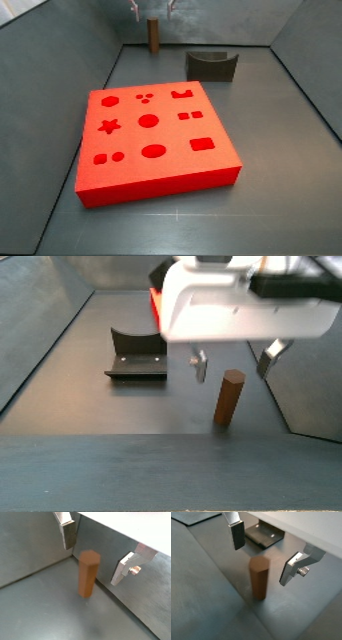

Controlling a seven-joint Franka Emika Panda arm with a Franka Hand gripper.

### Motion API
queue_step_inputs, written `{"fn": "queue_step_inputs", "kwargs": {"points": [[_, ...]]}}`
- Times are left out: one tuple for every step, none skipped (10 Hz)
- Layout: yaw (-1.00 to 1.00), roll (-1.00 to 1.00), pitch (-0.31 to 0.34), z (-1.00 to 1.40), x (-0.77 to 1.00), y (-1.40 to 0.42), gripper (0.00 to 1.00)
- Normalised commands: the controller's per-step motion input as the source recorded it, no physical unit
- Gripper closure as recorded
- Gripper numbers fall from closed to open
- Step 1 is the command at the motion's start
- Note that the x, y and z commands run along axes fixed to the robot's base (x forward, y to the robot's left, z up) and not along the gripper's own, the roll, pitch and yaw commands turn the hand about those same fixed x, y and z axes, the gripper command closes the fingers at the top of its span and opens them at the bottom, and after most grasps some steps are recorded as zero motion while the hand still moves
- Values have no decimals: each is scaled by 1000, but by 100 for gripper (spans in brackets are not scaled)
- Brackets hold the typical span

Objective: Pick up the hexagon object. Move up. Move to above the board. Insert the hexagon object.
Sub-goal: Pick up the hexagon object.

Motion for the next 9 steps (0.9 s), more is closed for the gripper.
{"fn": "queue_step_inputs", "kwargs": {"points": [[0,43,-154,-734,0,106,0],[-20,-49,-59,0,-49,94,0],[0,0,7,0,0,0,0],[0,0,0,0,0,0,0],[0,0,0,0,0,0,100],[0,0,0,0,0,0,100],[0,0,0,0,0,0,100],[0,0,0,0,0,0,100],[0,0,0,0,0,0,100]]}}
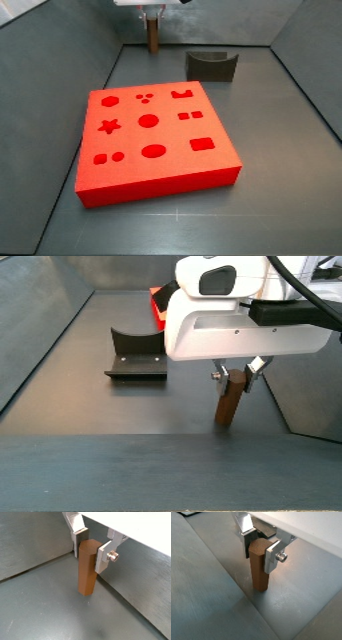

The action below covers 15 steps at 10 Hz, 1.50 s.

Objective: Pick up the hexagon object. Move up. Move to above the board. Insert the hexagon object.
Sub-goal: Pick up the hexagon object, then move up, then move to above the board.

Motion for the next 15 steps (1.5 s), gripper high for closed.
{"fn": "queue_step_inputs", "kwargs": {"points": [[0,0,0,0,0,0,100],[0,0,0,0,0,0,100],[0,0,0,0,0,0,100],[0,0,0,0,0,0,100],[0,0,0,0,0,0,100],[0,0,0,0,0,0,100],[0,0,0,833,0,0,100],[-4,-7,10,821,-29,-23,100],[-9,-4,19,742,-66,-36,100],[-15,23,18,577,-56,-20,100],[-17,39,27,426,-46,-10,100],[-14,51,36,267,-38,-7,100],[-53,-225,303,1000,-56,-234,100],[-49,-213,300,1000,-51,-234,100],[-29,-169,251,1000,-41,-207,100]]}}
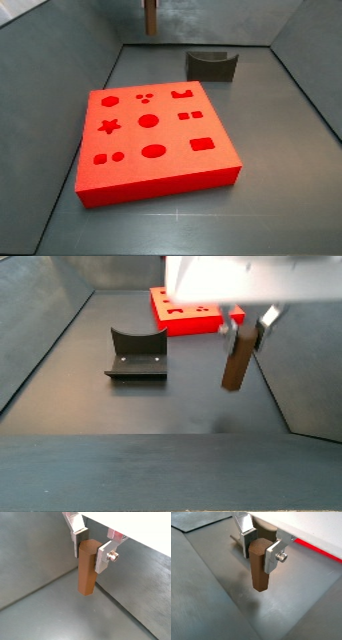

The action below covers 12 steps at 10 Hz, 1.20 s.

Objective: Pick up the hexagon object. Move up. Move to above the board. Insert the hexagon object.
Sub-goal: Move to above the board.

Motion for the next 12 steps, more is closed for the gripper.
{"fn": "queue_step_inputs", "kwargs": {"points": [[-14,-122,201,1000,-33,-187,100],[-2,-69,146,1000,-28,-173,100],[7,-35,121,1000,-24,-161,100],[12,-7,109,1000,-20,-147,100],[15,18,105,1000,-12,-133,100],[21,44,109,1000,-3,-108,100],[23,61,111,935,2,-90,100],[24,72,112,721,6,-56,100],[21,69,109,613,7,-42,100],[18,62,106,395,5,-19,100],[18,59,102,234,9,-11,100],[-563,156,73,100,180,-1000,100]]}}
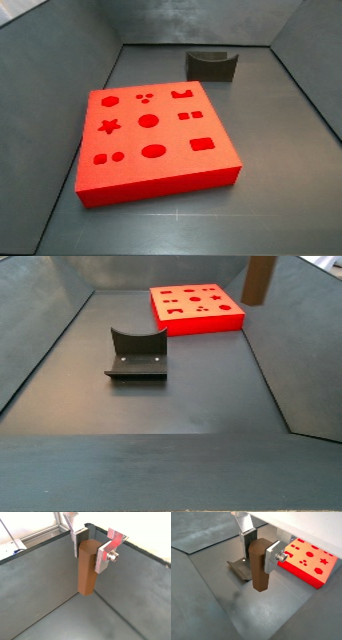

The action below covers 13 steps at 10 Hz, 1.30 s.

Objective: Pick up the hexagon object. Move up. Move to above the board. Insert the hexagon object.
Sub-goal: Move to above the board.

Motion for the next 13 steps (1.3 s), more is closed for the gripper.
{"fn": "queue_step_inputs", "kwargs": {"points": [[-497,151,56,99,180,-1000,100],[-320,116,28,104,173,-1000,100],[-186,47,1,105,171,-1000,100],[-91,19,4,103,171,-1000,100],[-48,-6,16,104,171,-1000,100],[-29,-20,18,109,172,-1000,100],[-8,-10,36,113,174,-1000,100],[-1,-13,48,115,178,-1000,100],[1,-7,73,117,186,-1000,100],[6,-5,91,119,196,-1000,100],[7,3,110,120,204,-1000,100],[8,-7,124,124,216,-1000,100],[5,3,137,126,230,-1000,100]]}}
